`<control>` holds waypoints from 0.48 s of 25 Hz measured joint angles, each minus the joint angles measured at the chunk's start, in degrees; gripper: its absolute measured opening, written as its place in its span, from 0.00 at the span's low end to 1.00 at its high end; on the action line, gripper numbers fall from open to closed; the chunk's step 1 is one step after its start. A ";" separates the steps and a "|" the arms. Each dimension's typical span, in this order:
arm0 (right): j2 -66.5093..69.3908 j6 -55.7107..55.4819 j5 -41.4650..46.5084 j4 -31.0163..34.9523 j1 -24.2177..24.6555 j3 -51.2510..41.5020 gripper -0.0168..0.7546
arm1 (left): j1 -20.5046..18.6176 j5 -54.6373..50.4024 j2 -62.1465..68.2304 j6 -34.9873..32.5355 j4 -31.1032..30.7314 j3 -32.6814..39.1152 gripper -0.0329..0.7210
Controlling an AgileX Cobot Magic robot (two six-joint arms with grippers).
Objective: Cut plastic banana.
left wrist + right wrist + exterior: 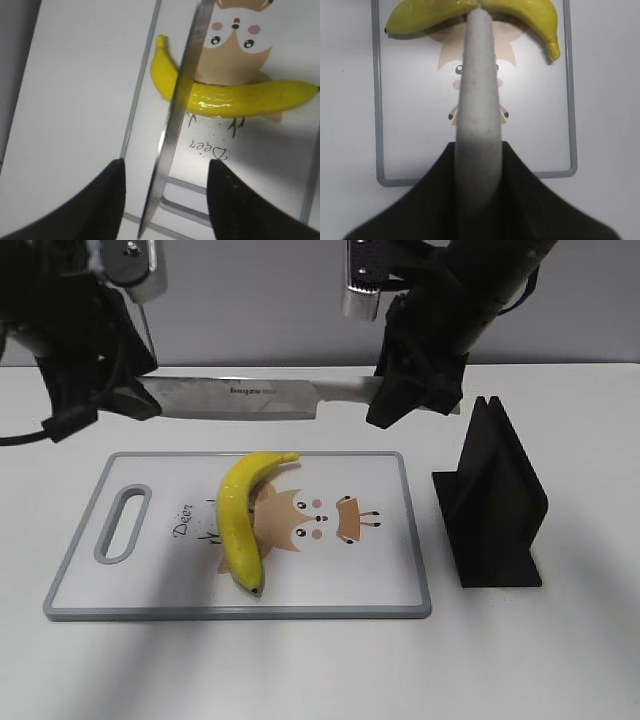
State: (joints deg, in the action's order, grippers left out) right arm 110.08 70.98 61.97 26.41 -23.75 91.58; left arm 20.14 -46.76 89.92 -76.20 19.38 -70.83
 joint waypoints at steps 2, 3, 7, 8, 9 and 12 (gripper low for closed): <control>1.02 0.88 0.12 1.05 0.00 0.59 0.25 | 0.70 0.36 1.92 -1.27 0.34 -0.06 0.72; 1.51 1.11 0.18 1.45 0.00 0.80 0.25 | 0.98 0.67 2.76 -1.79 0.44 -0.06 0.72; 3.26 1.61 0.13 1.71 0.00 0.93 0.25 | 1.30 1.56 5.24 -2.37 0.96 -0.18 0.64; 3.42 1.61 0.05 1.71 0.00 0.93 0.25 | 1.30 1.65 5.49 -2.39 0.95 -0.18 0.59; 3.43 1.66 -0.10 1.71 0.00 0.93 0.25 | 1.30 1.70 5.77 -2.44 0.95 -0.18 0.54; 3.76 1.72 -0.32 1.72 0.00 0.98 0.25 | 1.30 2.59 6.04 -2.50 1.02 -0.18 0.34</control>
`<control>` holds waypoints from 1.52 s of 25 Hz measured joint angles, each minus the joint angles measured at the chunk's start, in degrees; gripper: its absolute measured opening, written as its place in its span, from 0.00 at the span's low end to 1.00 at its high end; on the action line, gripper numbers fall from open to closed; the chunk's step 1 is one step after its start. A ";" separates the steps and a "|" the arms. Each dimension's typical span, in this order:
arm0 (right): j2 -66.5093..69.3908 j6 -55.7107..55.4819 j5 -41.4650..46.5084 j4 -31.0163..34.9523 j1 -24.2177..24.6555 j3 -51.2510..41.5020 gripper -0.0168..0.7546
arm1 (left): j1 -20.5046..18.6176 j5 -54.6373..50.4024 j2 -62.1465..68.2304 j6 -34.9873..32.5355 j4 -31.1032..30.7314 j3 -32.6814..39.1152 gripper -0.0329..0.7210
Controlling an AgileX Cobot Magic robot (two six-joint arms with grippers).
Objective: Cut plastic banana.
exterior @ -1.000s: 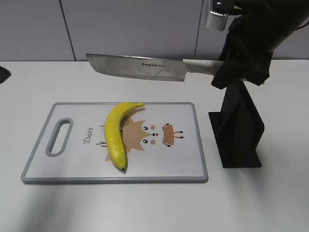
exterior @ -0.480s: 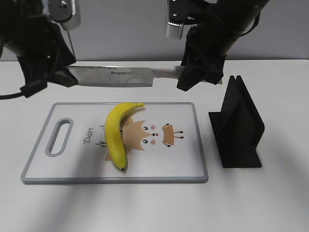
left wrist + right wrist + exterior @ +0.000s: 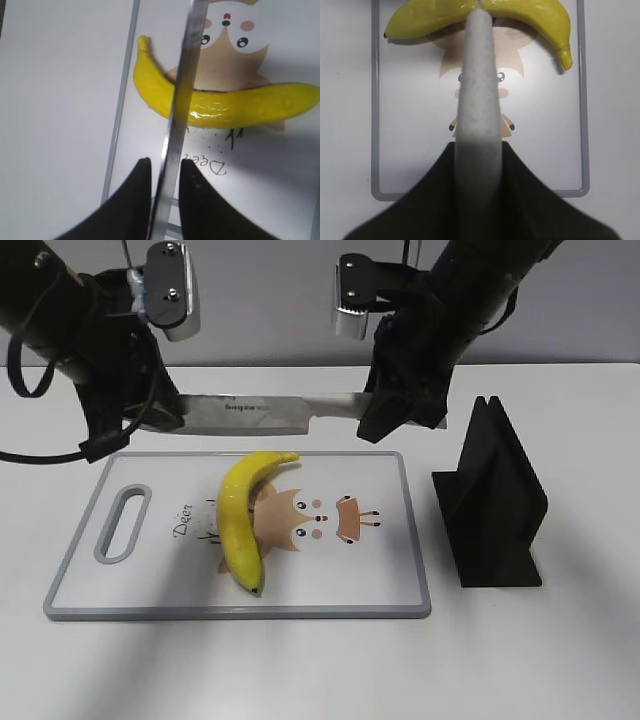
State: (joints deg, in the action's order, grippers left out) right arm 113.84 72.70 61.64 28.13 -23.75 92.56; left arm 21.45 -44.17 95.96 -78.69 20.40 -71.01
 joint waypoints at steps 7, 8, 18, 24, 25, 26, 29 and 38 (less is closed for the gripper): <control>0.96 1.22 -0.93 -0.87 -0.12 0.00 0.25 | 0.04 -1.14 1.88 -0.54 0.36 -0.19 0.08; 1.34 1.44 -0.93 -1.01 -0.12 0.00 0.25 | 0.04 -1.43 2.50 -0.53 0.49 -0.19 0.07; 4.37 1.79 -2.07 -0.77 -0.18 0.00 0.25 | 0.07 -1.17 4.83 -0.71 -0.18 -0.19 0.05; 9.06 2.00 -2.55 -1.54 -0.18 0.00 0.25 | 0.07 -0.17 11.84 -0.71 1.29 -0.19 0.05; 10.45 2.00 -2.93 -1.81 -0.18 0.00 0.25 | 0.07 0.12 13.05 -0.71 1.61 -0.19 0.05; 11.49 2.00 -3.00 -2.23 -0.18 0.00 0.25 | 0.01 0.17 13.95 -0.78 2.00 -0.30 0.05; 12.51 2.05 -3.12 -3.52 -0.18 0.17 0.25 | 0.01 0.17 15.23 -0.91 2.77 -0.87 0.04; 12.65 2.17 -3.43 -3.81 -0.18 0.17 0.25 | 0.01 0.71 16.00 -0.97 3.41 -0.81 0.04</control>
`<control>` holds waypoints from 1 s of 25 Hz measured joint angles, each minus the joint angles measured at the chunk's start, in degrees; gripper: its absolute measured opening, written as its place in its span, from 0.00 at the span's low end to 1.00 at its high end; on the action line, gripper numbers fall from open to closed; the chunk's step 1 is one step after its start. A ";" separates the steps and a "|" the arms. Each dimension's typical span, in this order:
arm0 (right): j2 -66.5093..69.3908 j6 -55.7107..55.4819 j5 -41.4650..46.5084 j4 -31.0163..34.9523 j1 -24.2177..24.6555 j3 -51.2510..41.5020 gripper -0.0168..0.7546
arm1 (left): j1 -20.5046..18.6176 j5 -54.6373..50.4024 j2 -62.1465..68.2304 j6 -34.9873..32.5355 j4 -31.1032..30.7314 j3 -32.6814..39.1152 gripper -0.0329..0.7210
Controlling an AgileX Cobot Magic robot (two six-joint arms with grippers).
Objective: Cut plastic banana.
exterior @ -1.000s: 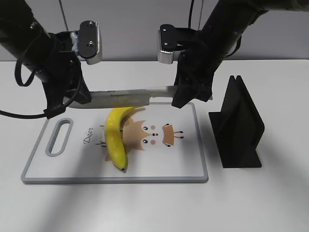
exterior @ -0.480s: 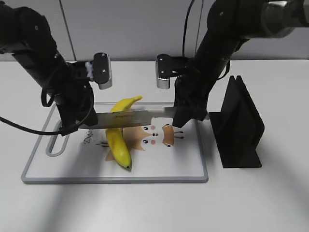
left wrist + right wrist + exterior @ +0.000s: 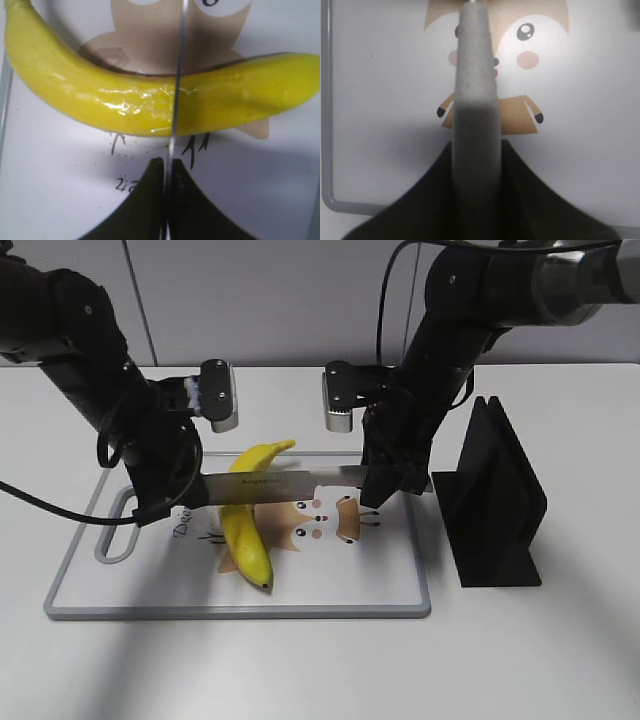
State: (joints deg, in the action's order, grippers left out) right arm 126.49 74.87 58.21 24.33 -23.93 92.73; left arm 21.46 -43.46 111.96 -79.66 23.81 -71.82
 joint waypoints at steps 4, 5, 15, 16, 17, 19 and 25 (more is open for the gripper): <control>0.00 0.00 -0.12 0.00 0.00 0.02 0.25 | 0.00 0.00 0.00 0.00 0.04 0.00 0.04; 0.00 0.00 -0.12 -0.05 0.00 0.21 0.25 | 0.00 0.00 0.00 0.00 0.04 0.00 0.04; -0.06 -0.74 2.79 -0.76 0.00 3.62 0.25 | 0.00 0.43 -4.03 0.19 0.45 0.42 0.18; -0.46 -1.05 3.46 -0.91 0.00 3.69 0.25 | 0.00 0.38 -4.78 0.27 1.14 0.49 0.25; -0.79 -1.54 4.05 -1.31 0.00 3.74 0.25 | 0.00 0.20 -5.68 0.32 1.77 0.49 0.34; -1.82 -2.00 5.57 -2.18 0.00 3.80 0.25 | 0.00 -0.04 -7.22 0.32 3.11 0.49 0.52; -6.39 -2.99 6.81 -2.79 0.00 3.80 0.25 | 0.00 -0.17 -12.88 0.75 4.28 0.60 0.80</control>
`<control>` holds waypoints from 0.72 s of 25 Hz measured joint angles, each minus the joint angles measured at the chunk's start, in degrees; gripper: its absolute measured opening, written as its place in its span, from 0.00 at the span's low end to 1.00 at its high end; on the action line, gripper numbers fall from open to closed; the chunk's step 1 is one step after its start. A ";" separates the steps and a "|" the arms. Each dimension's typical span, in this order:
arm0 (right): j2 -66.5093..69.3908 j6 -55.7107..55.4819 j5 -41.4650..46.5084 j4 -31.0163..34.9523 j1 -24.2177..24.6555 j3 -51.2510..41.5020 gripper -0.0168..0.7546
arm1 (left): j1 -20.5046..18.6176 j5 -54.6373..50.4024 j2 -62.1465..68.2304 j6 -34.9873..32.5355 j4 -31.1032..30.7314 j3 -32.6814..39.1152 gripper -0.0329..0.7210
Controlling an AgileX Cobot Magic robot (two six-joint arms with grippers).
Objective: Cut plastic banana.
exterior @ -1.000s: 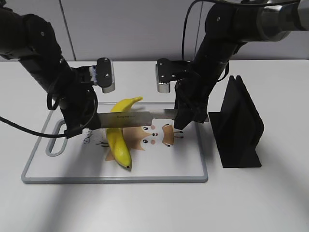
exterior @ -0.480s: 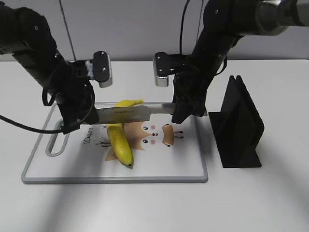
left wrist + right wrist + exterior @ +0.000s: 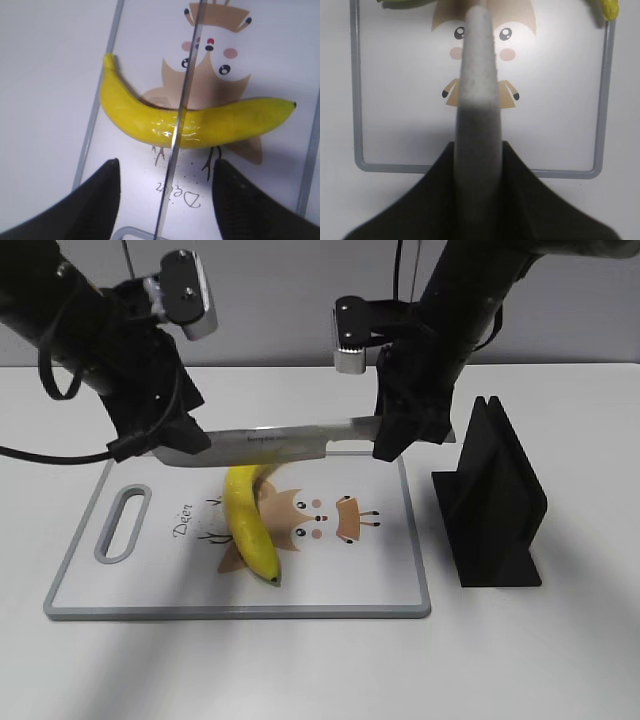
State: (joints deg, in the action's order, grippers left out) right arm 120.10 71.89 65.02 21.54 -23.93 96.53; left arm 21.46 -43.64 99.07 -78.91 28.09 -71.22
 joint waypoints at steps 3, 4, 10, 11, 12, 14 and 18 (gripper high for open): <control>-2.47 -3.79 0.87 -0.01 0.00 0.00 0.25 | 0.00 -0.05 -3.72 1.35 0.26 0.00 0.82; -3.25 -6.78 1.17 -0.01 0.00 0.00 0.25 | 0.00 0.11 -5.08 2.66 0.26 0.00 0.82; -7.25 -17.82 4.29 -2.37 0.00 0.00 0.25 | -2.08 2.45 -11.05 14.99 0.15 0.00 0.82; -8.19 -19.74 4.36 -3.17 0.00 0.00 0.25 | -2.91 2.59 -11.82 17.39 0.15 0.00 0.82; -9.24 -21.34 4.36 -3.92 0.00 0.00 0.25 | -3.63 2.60 -12.48 19.84 0.10 0.00 0.82; -11.16 -25.28 4.41 -4.97 0.00 0.00 0.25 | -5.39 2.65 -14.14 24.61 -0.27 0.00 0.82; -14.78 -33.81 4.53 -5.29 0.00 -0.09 0.25 | -8.27 1.78 -17.21 34.91 -3.77 0.00 0.81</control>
State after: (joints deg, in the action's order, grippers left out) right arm 105.32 38.07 69.55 16.24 -23.93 96.44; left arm 13.19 -41.86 81.87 -44.00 24.32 -71.22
